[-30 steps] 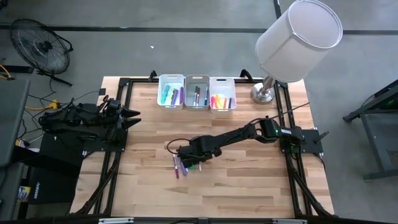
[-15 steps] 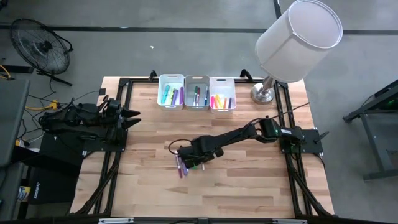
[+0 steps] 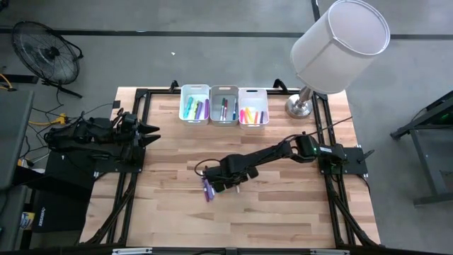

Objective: Pick & Place Markers
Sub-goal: Put the brown marker pen into the gray bin

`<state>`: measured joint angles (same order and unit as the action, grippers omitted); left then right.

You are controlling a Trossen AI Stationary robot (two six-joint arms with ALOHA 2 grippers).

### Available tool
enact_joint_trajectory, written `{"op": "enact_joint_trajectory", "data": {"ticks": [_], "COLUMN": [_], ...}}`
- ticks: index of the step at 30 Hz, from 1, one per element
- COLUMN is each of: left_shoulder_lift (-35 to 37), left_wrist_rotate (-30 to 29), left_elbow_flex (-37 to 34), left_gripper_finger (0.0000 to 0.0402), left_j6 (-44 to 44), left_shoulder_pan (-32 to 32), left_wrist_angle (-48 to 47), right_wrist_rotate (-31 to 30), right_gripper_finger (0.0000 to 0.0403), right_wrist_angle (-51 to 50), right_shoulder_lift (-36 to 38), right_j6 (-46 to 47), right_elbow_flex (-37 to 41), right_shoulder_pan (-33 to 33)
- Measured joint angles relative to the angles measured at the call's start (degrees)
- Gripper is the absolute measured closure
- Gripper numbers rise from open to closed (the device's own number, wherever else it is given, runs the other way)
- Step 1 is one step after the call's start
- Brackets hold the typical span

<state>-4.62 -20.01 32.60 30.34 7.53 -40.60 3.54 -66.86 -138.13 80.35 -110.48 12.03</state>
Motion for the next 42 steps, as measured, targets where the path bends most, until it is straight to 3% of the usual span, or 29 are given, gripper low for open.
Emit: {"op": "enact_joint_trajectory", "data": {"ticks": [5,22,42], "left_shoulder_lift": [0.0,0.0,0.0], "left_wrist_rotate": [0.0,0.0,0.0], "left_elbow_flex": [0.0,0.0,0.0], "left_gripper_finger": [0.0200,0.0200,0.0200], "left_j6": [0.0,0.0,0.0], "left_shoulder_pan": [0.0,0.0,0.0], "left_wrist_angle": [0.0,0.0,0.0], "right_wrist_rotate": [1.3,-2.9,-5.1], "right_gripper_finger": [0.0263,0.0267,0.0385], "right_wrist_angle": [2.0,2.5,4.2], "right_shoulder_lift": [-0.7,-0.7,-0.8], "right_j6": [-1.2,3.3,2.8], "right_elbow_flex": [-0.1,-0.1,-0.1], "right_shoulder_pan": [0.0,0.1,0.5]}}
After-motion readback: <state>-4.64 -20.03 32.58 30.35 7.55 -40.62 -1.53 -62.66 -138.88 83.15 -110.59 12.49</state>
